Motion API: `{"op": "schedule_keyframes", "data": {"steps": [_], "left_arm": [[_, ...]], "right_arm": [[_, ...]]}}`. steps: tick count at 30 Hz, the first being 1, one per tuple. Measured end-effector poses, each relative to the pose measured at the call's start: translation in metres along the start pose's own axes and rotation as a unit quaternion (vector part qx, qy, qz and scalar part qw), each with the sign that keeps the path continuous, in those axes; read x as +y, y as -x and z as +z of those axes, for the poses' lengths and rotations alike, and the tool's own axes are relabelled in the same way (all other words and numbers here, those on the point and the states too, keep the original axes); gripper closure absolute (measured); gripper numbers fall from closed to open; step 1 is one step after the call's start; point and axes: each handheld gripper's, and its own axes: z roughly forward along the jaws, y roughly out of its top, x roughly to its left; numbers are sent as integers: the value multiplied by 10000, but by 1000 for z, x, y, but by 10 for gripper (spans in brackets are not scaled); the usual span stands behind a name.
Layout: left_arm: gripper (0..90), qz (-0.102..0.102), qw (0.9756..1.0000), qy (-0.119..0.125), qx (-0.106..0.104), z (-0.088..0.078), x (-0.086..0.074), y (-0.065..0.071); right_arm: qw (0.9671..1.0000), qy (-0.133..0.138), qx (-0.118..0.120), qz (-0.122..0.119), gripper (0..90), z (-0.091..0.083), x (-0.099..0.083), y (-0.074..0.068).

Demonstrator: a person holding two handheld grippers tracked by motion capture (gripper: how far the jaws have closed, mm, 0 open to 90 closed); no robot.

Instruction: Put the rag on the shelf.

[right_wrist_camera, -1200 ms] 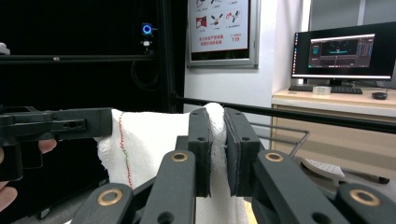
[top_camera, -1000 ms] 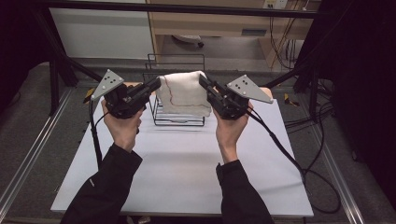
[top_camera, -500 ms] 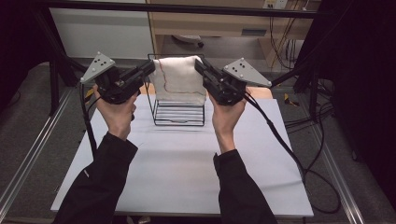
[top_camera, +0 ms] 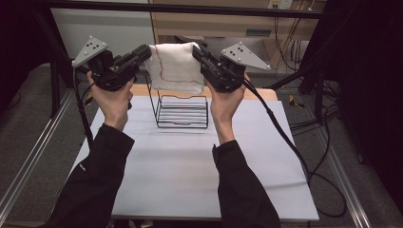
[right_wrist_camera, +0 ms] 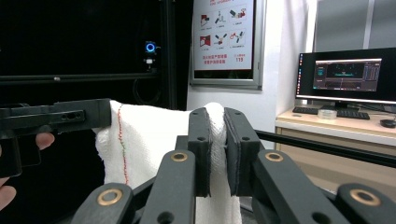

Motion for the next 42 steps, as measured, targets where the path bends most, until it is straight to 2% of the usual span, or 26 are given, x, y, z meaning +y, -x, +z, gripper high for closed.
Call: {"op": "schedule_keyframes", "data": {"steps": [8, 14, 18, 22, 29, 39, 42], "left_arm": [[827, 6, 10000, -14, 49, 13, 9, -9], [827, -29, 10000, -38, 57, 23, 15, -15], [827, 71, 9999, -48, 131, 28, 21, -18], [827, 49, 9998, -49, 161, 34, 24, -22], [827, 43, 9997, -156, 208, 47, 20, -32], [827, -156, 9991, -309, 244, 61, 10, -50], [827, -122, 9990, -343, 263, 64, 9, -53]], "right_arm": [[10000, 3, -33, 38, 819, 15, 8, 8], [9999, -33, -94, -56, 819, 26, 14, 14], [10000, -9, -90, -25, 819, 33, 16, 18], [9999, -69, -113, 6, 819, 42, 15, 23], [9997, -178, -135, 56, 818, 55, 10, 33], [9991, -375, -136, 154, 818, 75, -1, 44], [9988, -435, -151, 185, 818, 80, -5, 47]]}}
